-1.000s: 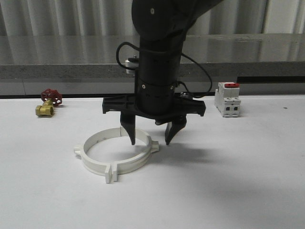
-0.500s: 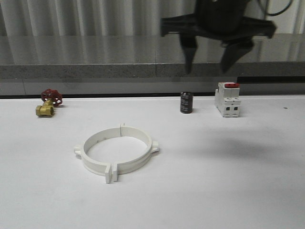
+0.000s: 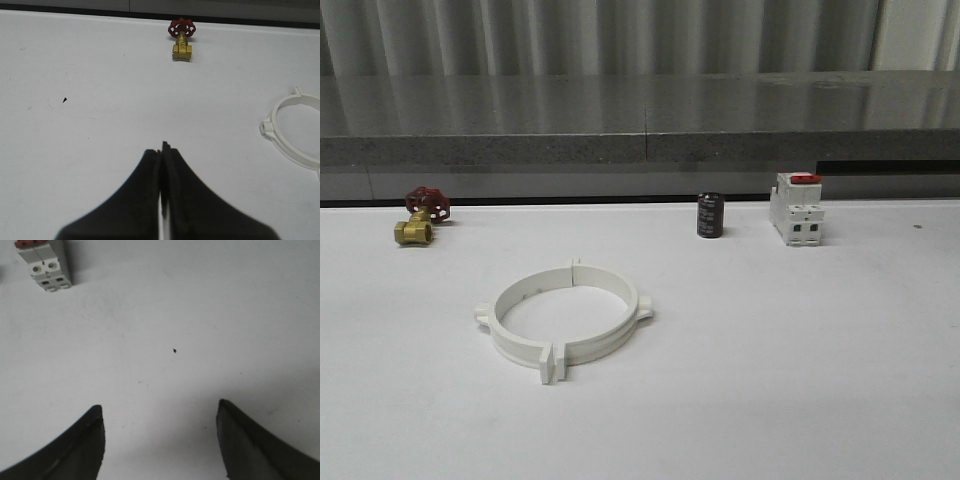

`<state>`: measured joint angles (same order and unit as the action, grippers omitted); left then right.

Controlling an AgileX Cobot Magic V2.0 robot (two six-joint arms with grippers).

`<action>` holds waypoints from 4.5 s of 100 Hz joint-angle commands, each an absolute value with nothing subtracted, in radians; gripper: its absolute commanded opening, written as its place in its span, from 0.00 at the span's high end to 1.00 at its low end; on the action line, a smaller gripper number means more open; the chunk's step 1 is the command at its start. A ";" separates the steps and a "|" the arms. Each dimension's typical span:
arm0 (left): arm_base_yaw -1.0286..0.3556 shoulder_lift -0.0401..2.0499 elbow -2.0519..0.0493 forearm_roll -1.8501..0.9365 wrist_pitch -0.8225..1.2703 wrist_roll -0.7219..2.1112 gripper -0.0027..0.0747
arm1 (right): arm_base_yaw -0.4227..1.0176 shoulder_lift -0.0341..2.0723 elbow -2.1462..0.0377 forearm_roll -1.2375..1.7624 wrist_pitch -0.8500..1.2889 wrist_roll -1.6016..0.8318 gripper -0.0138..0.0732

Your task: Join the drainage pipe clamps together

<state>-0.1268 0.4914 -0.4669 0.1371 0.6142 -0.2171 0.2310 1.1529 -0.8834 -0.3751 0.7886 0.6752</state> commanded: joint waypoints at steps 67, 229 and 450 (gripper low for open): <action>-0.125 0.493 -0.494 0.139 0.547 -0.216 0.99 | 0.225 0.605 -0.600 -0.407 0.704 0.545 0.92; -0.125 0.495 -0.494 0.139 0.549 -0.216 0.99 | 0.019 -0.023 -0.035 0.012 0.058 0.059 0.92; -0.026 -0.028 0.044 0.066 0.040 -0.101 0.99 | 0.019 -0.023 0.010 0.012 -0.040 0.066 0.92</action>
